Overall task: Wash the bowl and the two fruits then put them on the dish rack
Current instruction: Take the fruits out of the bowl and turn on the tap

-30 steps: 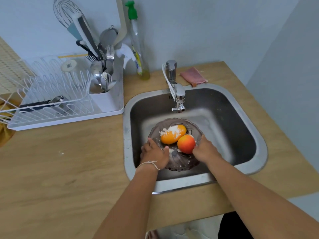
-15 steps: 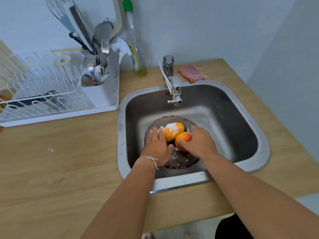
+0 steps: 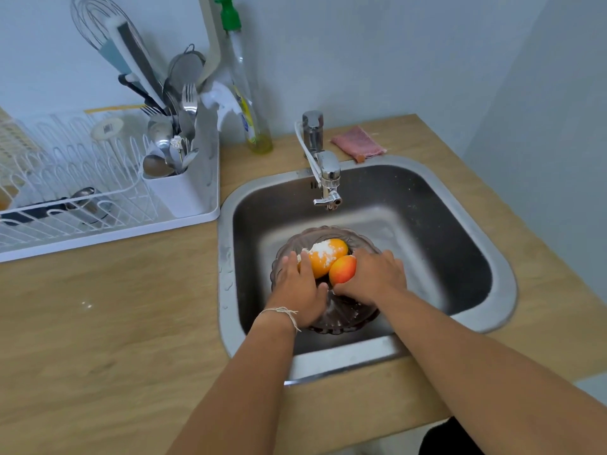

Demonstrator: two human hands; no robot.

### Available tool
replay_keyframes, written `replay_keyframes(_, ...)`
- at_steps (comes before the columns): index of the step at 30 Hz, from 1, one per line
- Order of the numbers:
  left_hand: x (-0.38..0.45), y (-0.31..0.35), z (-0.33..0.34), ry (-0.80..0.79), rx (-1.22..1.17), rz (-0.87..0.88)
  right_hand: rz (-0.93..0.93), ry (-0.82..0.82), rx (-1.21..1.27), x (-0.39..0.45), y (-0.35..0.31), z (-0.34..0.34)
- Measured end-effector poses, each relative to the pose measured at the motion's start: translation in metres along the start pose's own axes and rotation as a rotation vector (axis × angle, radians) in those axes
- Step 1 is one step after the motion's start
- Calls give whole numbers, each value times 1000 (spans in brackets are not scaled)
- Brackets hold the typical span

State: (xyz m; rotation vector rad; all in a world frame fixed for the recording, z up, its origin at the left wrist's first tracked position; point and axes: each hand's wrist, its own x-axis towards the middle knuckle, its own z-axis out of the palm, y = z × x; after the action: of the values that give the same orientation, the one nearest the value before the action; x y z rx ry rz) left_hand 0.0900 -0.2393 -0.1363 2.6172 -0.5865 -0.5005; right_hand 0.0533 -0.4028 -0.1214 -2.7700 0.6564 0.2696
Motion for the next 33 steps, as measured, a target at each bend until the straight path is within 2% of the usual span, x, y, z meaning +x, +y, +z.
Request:
replay_keyframes(3, 2, -1, -2, 9, -17, -3, 93, 128, 265, 5, 6, -7)
replay_keyframes(6, 5, 0, -6, 27, -33, 2, 157, 335, 559, 21, 29, -19)
replay_keyframes(8, 6, 1, -6, 37, -45, 7, 179, 394, 619, 37, 42, -23)
replay_keyframes(17, 7, -2, -3, 30, -111, 9, 343, 167, 463, 73, 58, 0)
replay_keyframes(23, 10, -1, -4, 20, -108, 1, 299, 119, 284, 77, 51, -1)
replay_keyframes(26, 13, 0, -4, 14, -114, -3, 128, 264, 162, 69, 43, -8)
replay_keyframes(28, 13, 1, -4, 11, -120, -5, -140, 370, 214, 61, 32, -11)
replay_keyframes(29, 13, 2, -5, 12, -123, -6, -288, 355, 247, 58, 25, -10)
replay_keyframes(31, 13, 2, -7, 12, -133, -13, -537, 201, 226, 54, 14, -2)
replay_keyframes(33, 12, 1, -8, 10, -138, -20, -649, 8, 85, 53, 5, 11)
